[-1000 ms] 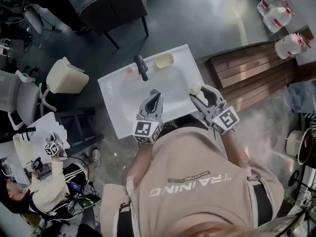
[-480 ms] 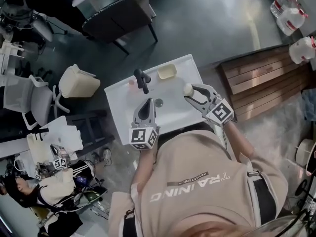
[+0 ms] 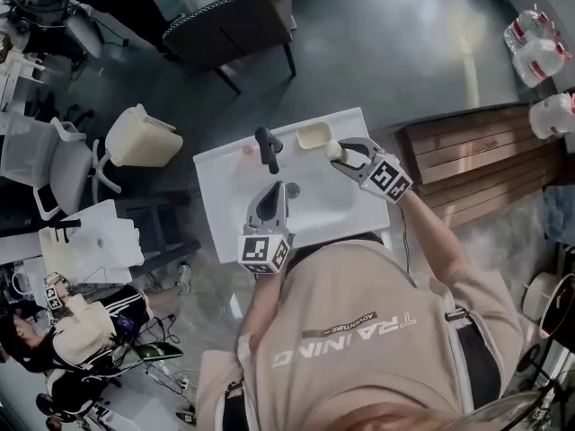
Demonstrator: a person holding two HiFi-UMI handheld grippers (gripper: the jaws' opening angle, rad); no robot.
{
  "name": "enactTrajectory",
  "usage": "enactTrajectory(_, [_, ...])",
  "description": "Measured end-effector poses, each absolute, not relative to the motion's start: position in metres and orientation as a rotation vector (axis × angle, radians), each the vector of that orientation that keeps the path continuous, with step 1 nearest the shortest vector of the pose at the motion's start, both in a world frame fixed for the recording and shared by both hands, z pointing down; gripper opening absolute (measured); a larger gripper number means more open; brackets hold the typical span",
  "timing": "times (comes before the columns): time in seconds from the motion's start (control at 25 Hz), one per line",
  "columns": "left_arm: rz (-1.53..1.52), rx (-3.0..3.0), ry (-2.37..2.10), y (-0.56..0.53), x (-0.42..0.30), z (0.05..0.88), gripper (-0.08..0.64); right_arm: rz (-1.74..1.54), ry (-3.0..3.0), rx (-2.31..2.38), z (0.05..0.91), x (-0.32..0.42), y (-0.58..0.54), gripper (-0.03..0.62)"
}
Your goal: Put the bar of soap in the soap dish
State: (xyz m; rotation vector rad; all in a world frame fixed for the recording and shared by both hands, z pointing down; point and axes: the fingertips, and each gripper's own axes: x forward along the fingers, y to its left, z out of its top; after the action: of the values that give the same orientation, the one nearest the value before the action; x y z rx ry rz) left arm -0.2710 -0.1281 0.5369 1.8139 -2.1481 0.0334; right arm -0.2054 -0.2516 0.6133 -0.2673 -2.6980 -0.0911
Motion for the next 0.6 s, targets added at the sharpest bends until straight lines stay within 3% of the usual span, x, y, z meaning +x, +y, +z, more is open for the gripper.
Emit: enactTrajectory(0.6, [-0.124, 1.779, -2.126, -0.115, -0.318, 0.541, 0.011, -0.536, -2.26, -0.531, 0.686, -0.284, -0.264, 0.166])
